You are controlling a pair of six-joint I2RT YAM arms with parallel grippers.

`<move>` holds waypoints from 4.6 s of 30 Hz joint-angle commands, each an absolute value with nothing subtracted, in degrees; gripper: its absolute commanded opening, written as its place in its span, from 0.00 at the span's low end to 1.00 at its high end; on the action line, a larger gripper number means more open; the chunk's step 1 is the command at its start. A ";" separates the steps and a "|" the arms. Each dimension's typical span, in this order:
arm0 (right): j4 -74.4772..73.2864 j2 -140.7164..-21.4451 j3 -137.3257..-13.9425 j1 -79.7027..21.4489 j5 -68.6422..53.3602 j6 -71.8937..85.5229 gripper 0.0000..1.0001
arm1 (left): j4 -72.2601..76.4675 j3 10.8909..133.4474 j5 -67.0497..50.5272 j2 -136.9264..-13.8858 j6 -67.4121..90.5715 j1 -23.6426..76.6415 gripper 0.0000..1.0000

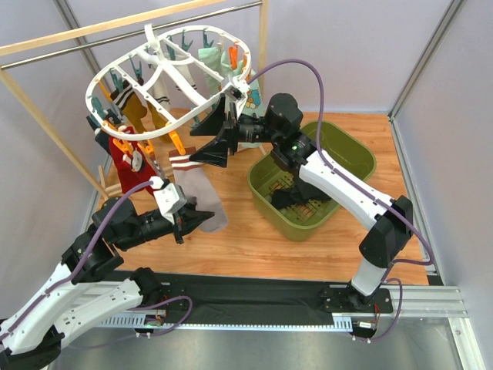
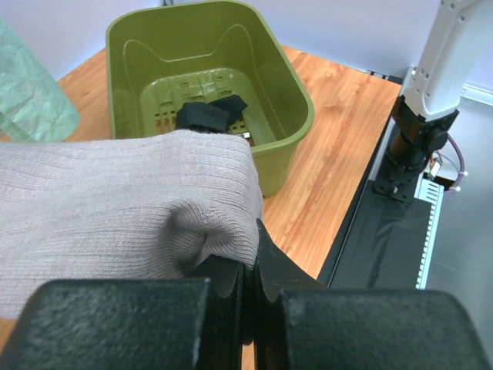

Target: Remove the socks clipped to the hanger

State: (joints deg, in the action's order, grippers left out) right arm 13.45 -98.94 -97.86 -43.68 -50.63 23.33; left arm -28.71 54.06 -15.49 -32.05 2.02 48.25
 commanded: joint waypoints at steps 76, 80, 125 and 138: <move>24.10 -63.64 -47.64 -49.13 -53.27 23.48 0.94 | -16.52 56.78 -21.36 -38.41 11.42 48.08 0.00; 21.80 -62.75 -47.37 -50.53 -50.19 21.01 0.94 | -15.47 56.16 -21.53 -38.23 11.95 48.08 0.01; 9.49 -54.76 -53.52 -54.40 -43.77 18.81 0.00 | -24.35 83.23 11.69 -55.81 20.48 47.99 0.66; 10.81 -55.81 -54.05 -54.40 -43.59 19.69 0.00 | -30.57 90.88 25.47 -61.35 27.33 48.08 0.60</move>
State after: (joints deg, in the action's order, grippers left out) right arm 9.69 -56.07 -52.14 -54.19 -43.92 19.64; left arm -27.33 88.33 20.23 -60.51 23.88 48.23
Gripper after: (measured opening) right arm 0.015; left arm 0.606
